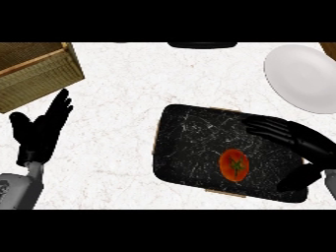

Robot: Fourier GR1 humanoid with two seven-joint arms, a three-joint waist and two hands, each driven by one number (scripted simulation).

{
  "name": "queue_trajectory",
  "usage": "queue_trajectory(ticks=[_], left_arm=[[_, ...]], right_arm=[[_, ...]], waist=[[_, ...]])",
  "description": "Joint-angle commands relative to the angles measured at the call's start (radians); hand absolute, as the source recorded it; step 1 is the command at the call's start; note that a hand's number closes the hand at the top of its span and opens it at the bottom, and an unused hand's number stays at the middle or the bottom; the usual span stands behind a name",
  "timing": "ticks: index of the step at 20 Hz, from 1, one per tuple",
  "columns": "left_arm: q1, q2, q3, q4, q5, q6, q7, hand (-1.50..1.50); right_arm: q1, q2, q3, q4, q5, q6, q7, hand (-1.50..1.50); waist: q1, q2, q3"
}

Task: Pick the tomato from the tray and place it in the plate

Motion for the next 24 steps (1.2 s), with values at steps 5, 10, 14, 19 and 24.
queue_trajectory(ticks=[5,10,14,19,24], left_arm=[[0.003,-0.049,0.015,0.035,-0.043,-0.018,-0.025,0.00],[0.003,-0.027,0.066,-0.034,-0.048,-0.030,0.036,0.00],[-0.033,-0.063,0.083,0.032,-0.094,-0.052,0.021,0.00],[0.047,-0.065,0.106,-0.044,-0.107,-0.089,0.034,0.00],[-0.011,-0.078,0.146,0.017,-0.121,-0.128,0.026,0.00]], right_arm=[[-0.059,-0.005,-0.003,-0.019,0.180,0.002,0.127,-1.50],[-0.030,0.042,0.032,-0.113,0.281,0.035,0.237,-1.50],[-0.012,0.074,0.022,-0.084,0.356,0.054,0.204,-1.50],[-0.045,0.186,0.030,-0.021,0.450,0.041,0.250,-1.50],[-0.006,0.253,0.049,-0.205,0.493,0.125,0.406,-1.50]], waist=[[0.002,0.001,0.000],[0.004,0.000,0.000],[0.002,0.001,0.000],[0.005,0.001,0.000],[-0.002,0.000,0.000]])
